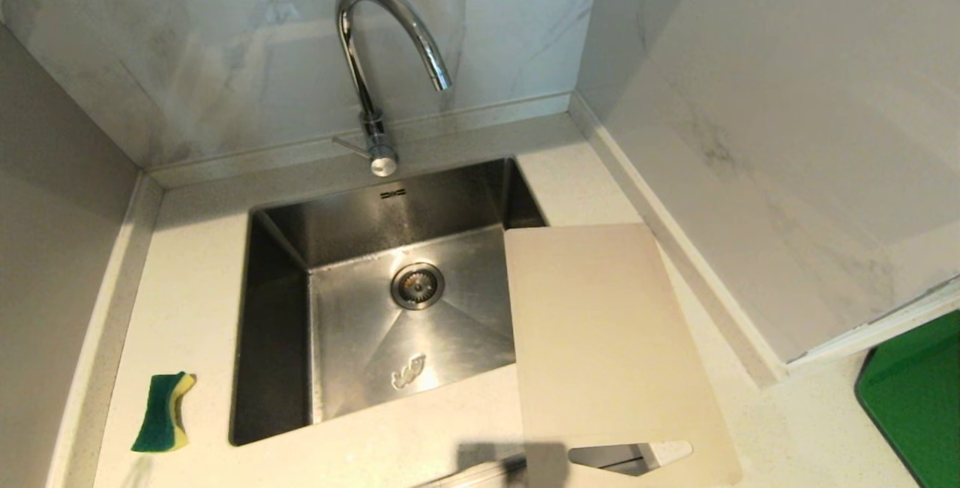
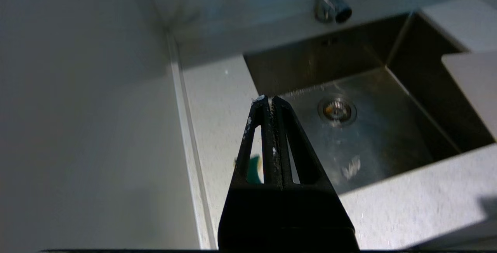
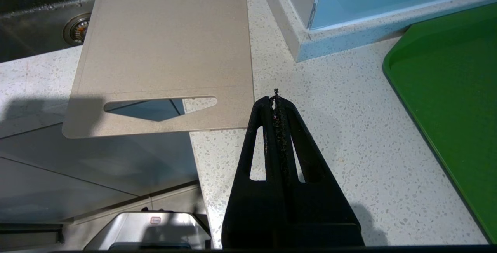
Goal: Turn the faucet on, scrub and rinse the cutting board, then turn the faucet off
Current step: Turn on the tap
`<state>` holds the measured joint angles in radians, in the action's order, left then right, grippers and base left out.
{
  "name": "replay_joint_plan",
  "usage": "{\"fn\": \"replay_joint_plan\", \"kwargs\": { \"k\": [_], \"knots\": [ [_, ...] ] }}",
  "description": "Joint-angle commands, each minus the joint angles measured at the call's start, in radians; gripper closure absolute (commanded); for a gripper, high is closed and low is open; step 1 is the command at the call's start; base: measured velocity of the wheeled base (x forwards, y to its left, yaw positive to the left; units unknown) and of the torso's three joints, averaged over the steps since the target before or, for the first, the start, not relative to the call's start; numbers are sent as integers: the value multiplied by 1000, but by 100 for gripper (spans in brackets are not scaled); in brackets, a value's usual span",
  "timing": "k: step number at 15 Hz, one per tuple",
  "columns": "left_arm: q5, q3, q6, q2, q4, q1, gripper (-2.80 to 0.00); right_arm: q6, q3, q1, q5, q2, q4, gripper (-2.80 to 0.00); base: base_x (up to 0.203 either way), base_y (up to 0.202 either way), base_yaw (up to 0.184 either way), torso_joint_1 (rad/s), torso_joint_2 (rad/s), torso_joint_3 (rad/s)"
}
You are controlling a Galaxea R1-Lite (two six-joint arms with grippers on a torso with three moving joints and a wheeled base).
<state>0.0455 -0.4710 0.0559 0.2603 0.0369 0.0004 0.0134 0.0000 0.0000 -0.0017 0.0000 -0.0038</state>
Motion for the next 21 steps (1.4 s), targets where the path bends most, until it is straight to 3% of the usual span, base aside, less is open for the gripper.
{"fn": "replay_joint_plan", "kwargs": {
  "k": [1,12,17,21],
  "knots": [
    [2,-148,11,177,-3,1,0,0,0,0,0,2,-1,0,0,0,0,0,0,0],
    [-1,-762,37,823,-42,99,0,0,0,0,0,2,-1,0,0,0,0,0,0,0],
    [21,-973,32,1184,-46,55,0,0,0,0,0,2,-1,0,0,0,0,0,0,0],
    [57,-1049,21,1416,-103,-9,0,0,0,0,0,2,-1,0,0,0,0,0,0,0]
  ]
}}
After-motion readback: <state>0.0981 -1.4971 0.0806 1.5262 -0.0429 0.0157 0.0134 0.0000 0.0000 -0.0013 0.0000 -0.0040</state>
